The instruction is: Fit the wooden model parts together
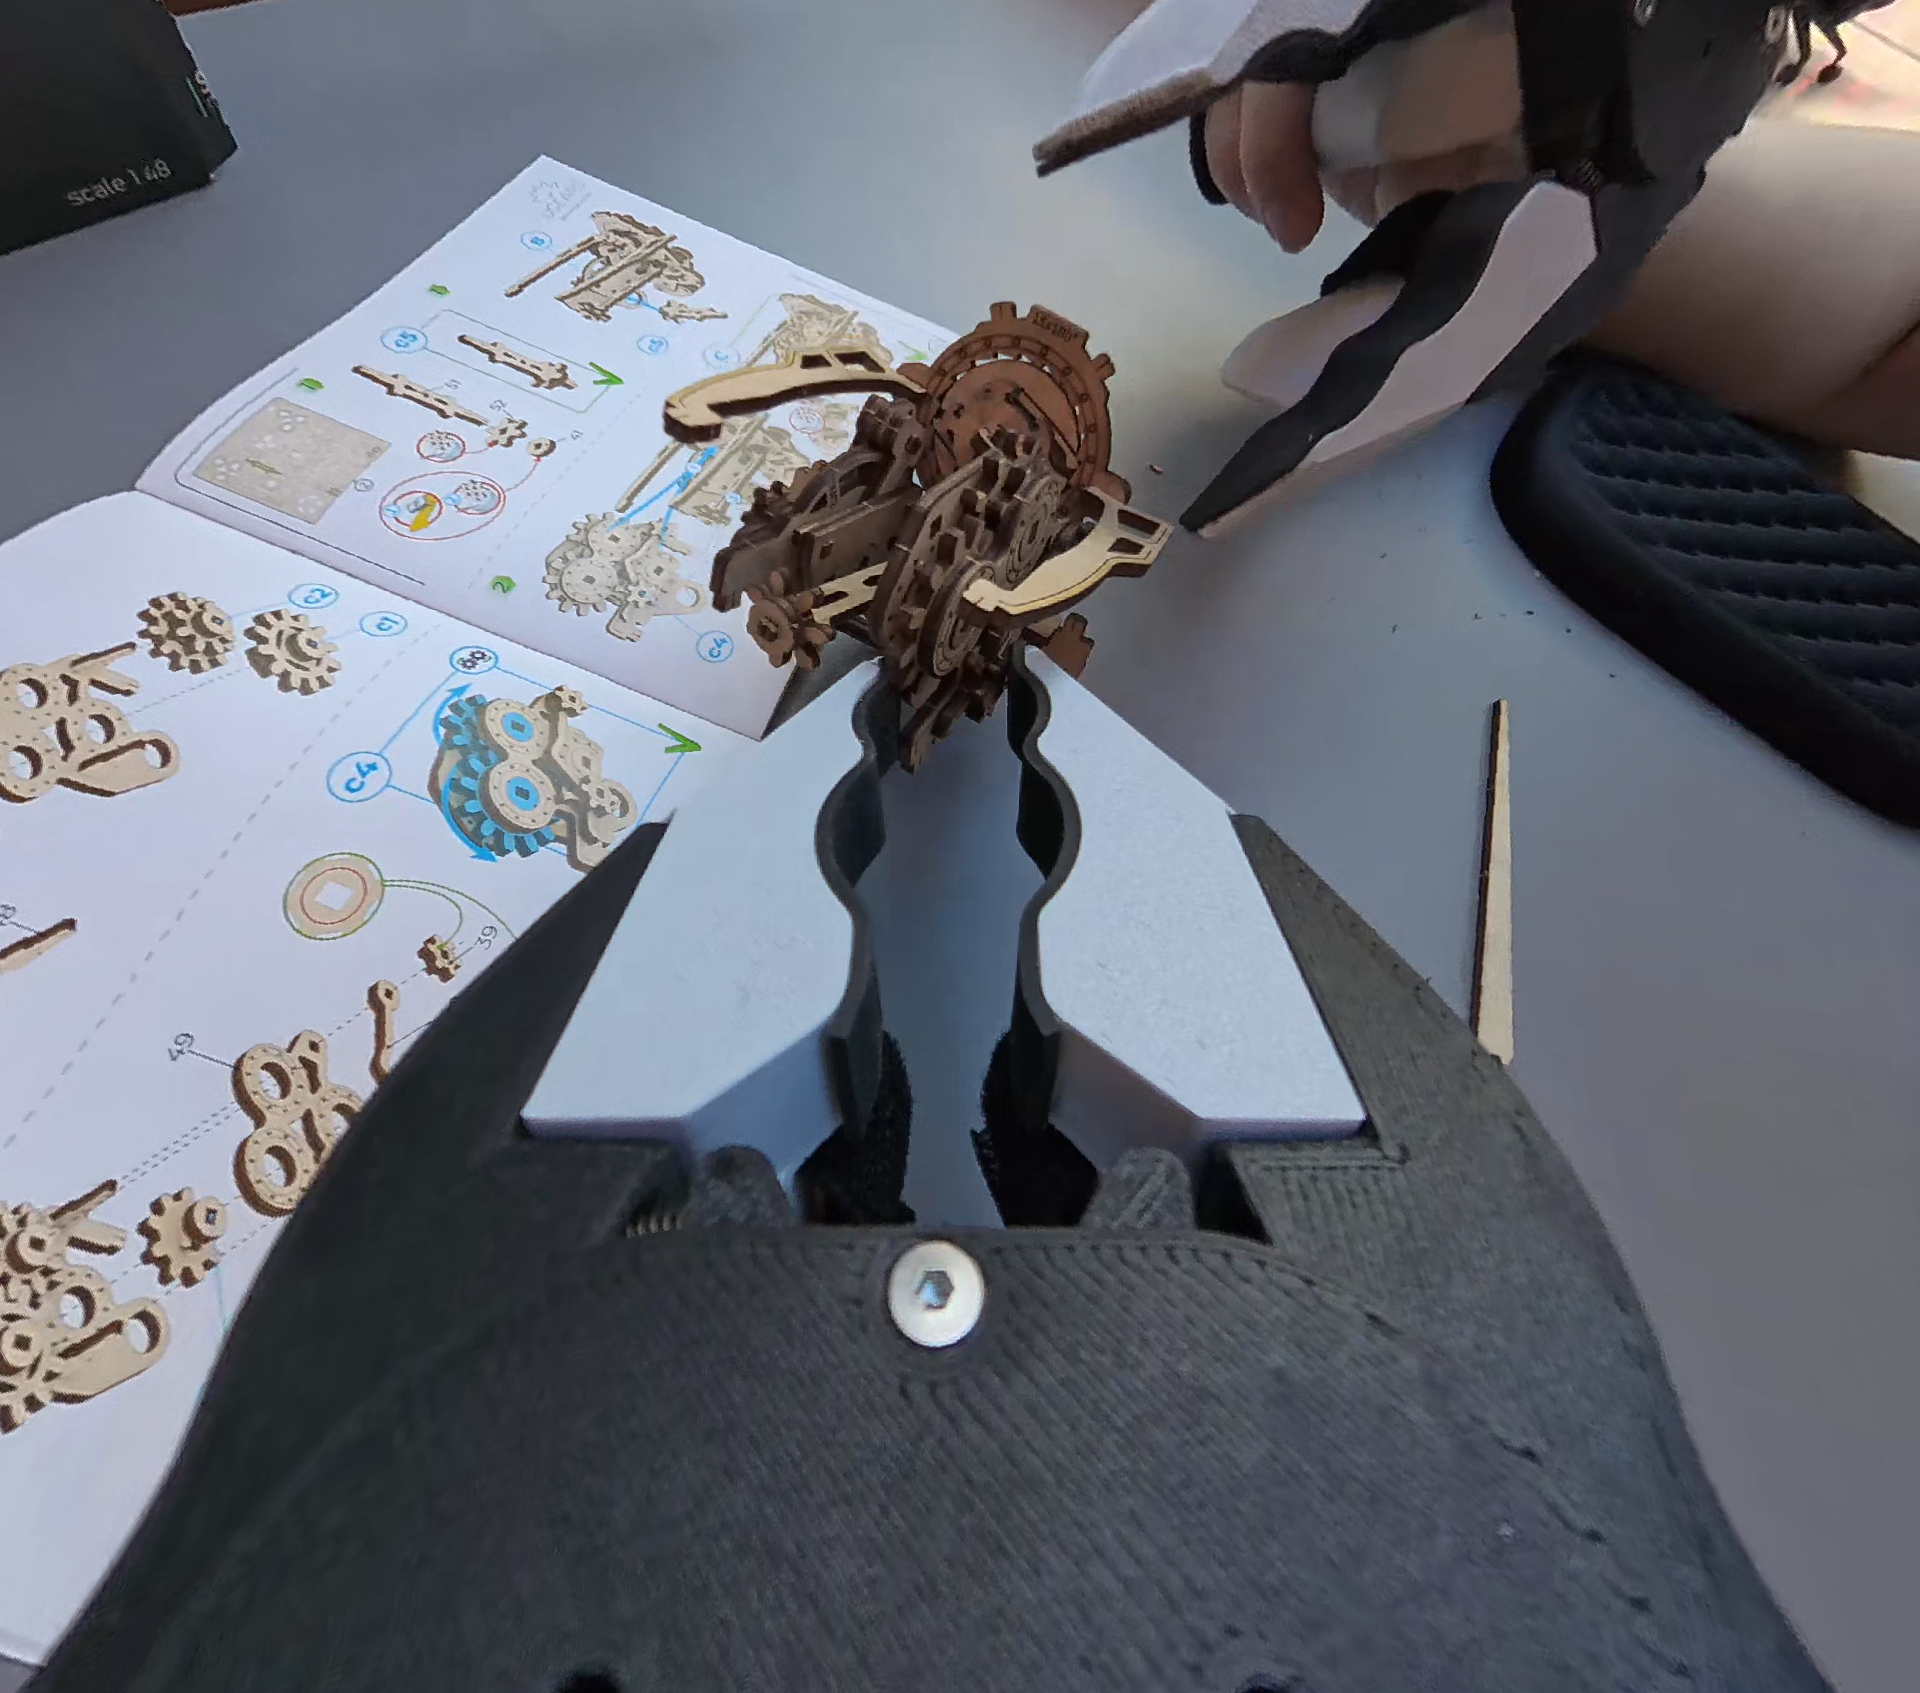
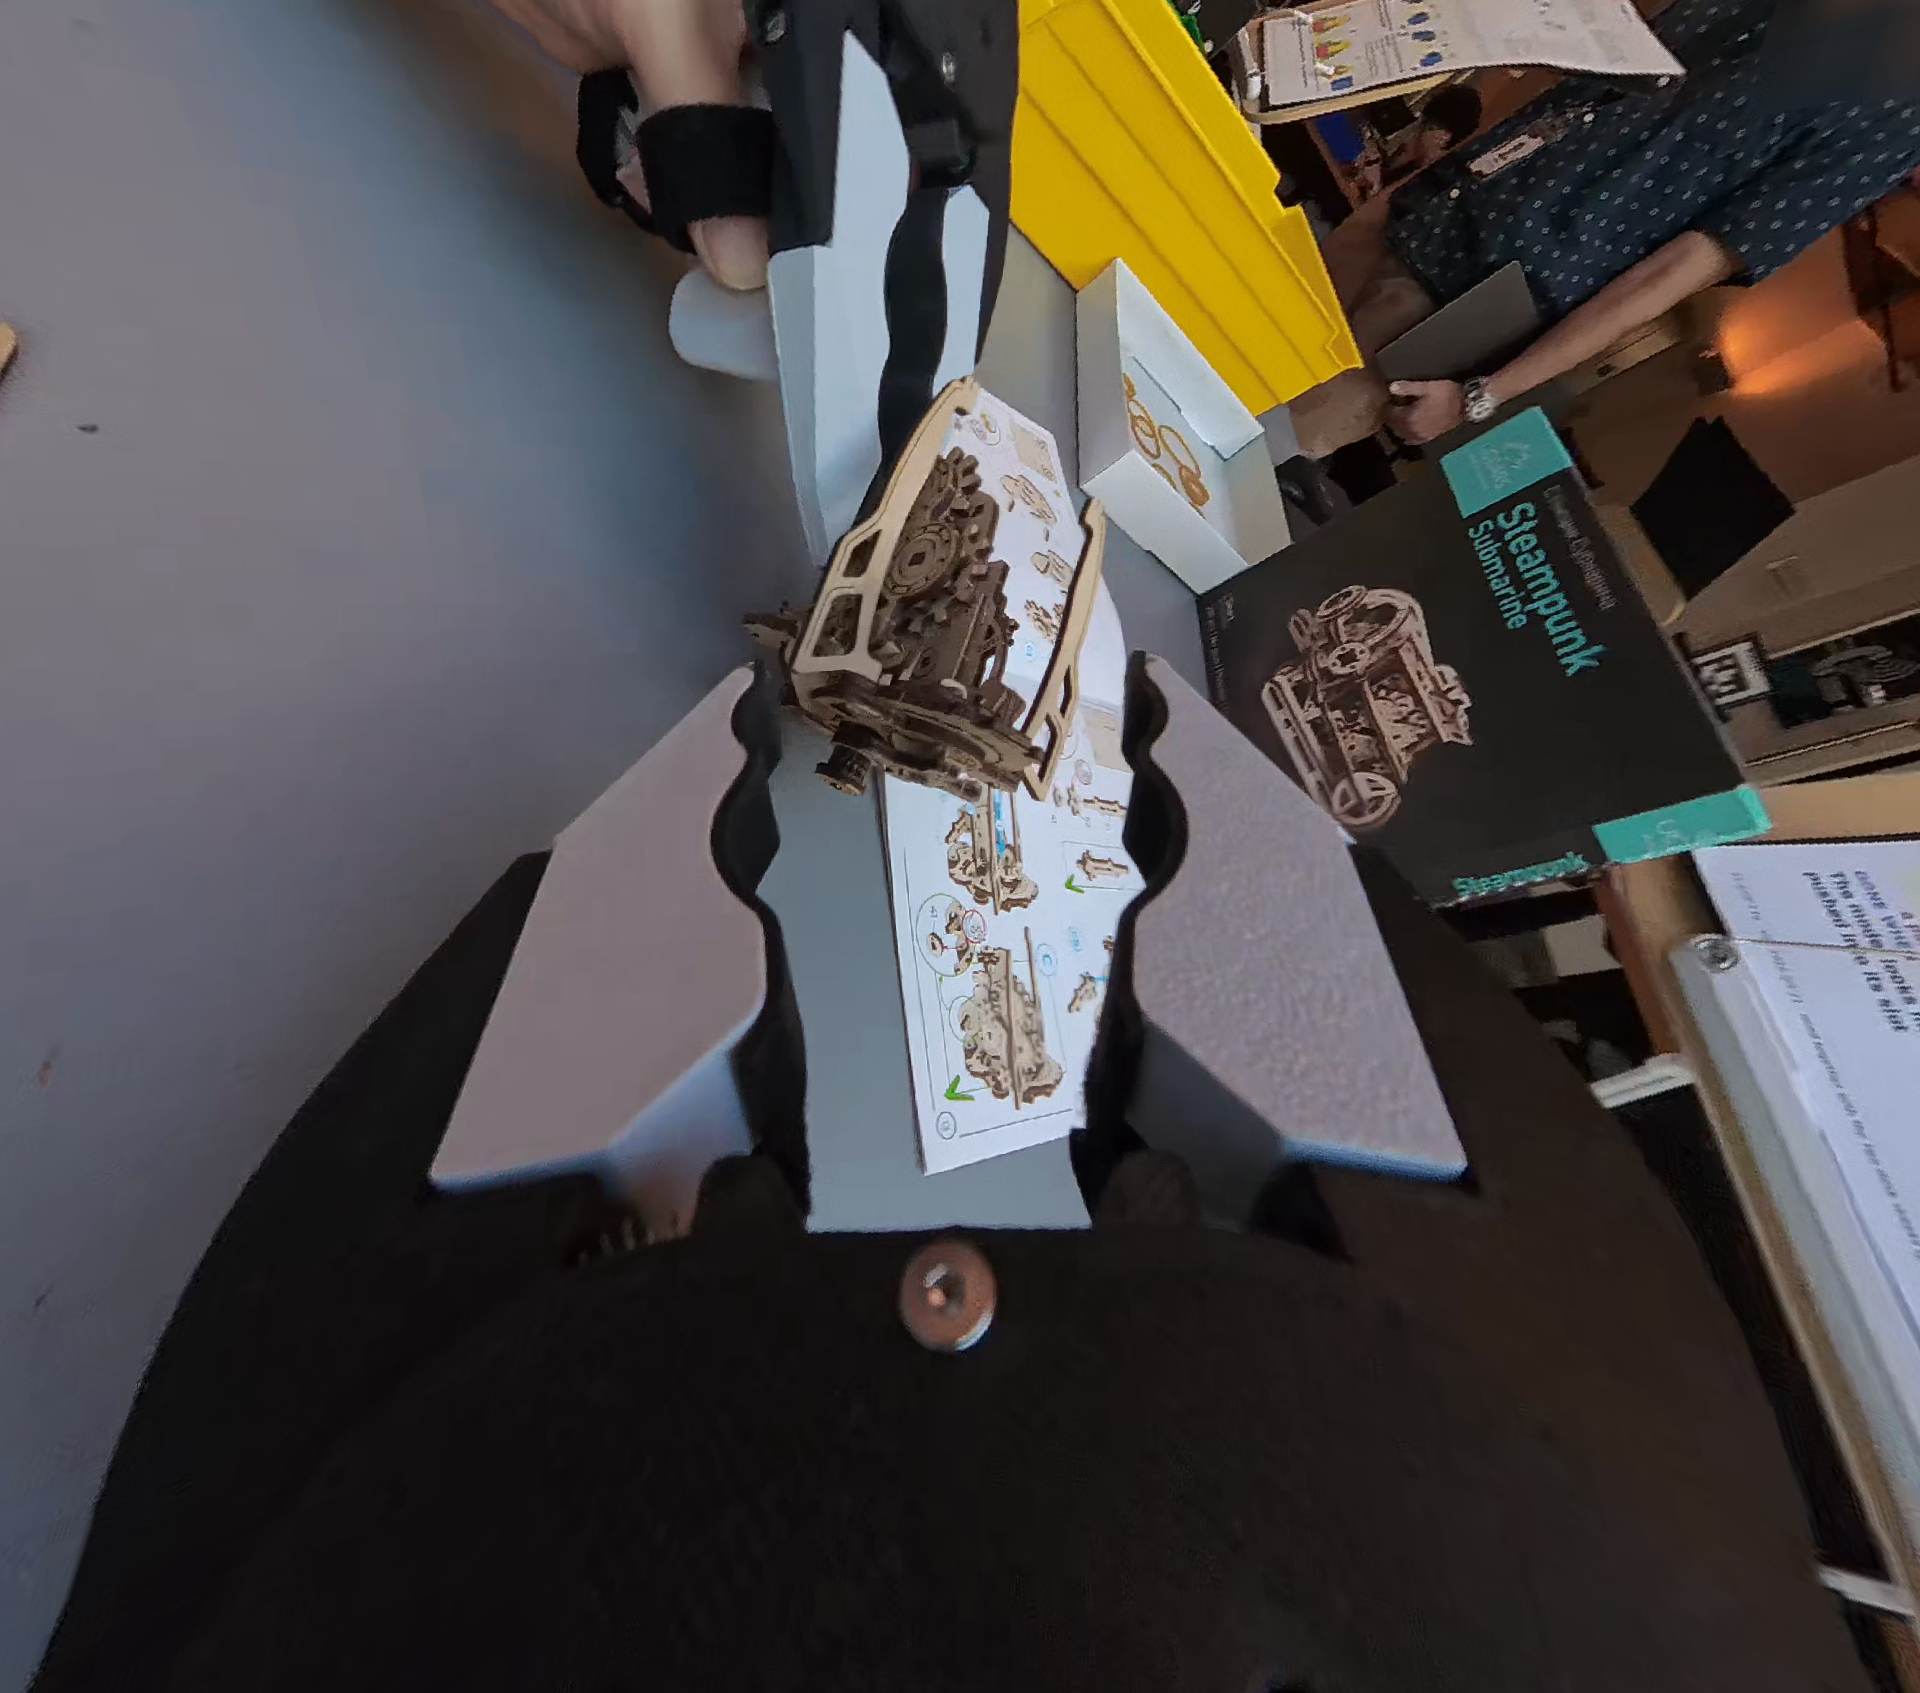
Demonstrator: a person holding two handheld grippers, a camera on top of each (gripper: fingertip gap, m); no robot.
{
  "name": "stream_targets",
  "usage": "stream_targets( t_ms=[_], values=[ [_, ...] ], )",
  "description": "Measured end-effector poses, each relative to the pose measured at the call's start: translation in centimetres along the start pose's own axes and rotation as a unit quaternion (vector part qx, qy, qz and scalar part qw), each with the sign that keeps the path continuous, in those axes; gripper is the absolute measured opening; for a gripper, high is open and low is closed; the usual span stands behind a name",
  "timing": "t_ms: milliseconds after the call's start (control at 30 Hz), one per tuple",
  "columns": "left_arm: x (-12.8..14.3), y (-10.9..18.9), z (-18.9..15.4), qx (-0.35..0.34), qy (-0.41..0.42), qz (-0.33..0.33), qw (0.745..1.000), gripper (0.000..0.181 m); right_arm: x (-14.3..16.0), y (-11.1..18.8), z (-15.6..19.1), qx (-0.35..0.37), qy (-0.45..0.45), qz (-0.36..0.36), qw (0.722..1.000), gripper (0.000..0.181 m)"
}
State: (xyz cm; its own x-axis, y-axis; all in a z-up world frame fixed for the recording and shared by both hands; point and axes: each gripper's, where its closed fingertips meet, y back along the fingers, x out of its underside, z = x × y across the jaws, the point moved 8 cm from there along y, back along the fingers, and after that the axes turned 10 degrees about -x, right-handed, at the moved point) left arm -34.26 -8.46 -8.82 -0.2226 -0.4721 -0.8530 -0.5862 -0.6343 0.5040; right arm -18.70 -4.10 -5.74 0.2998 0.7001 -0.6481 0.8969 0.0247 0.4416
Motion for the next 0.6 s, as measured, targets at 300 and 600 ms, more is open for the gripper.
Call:
stream_targets(
  t_ms=[300,600],
  values=[
    [0.4,-0.2,0.5,-0.014,-0.037,-0.003,0.999,0.019,2.7,-0.2,-1.0,-0.099,-0.248,-0.078,0.96,0.056],
    [0.5,-0.1,1.3,-0.016,-0.026,-0.007,1.0,0.019,4.1,-1.1,-1.0,-0.115,-0.329,-0.086,0.933,0.046]
  ],
)
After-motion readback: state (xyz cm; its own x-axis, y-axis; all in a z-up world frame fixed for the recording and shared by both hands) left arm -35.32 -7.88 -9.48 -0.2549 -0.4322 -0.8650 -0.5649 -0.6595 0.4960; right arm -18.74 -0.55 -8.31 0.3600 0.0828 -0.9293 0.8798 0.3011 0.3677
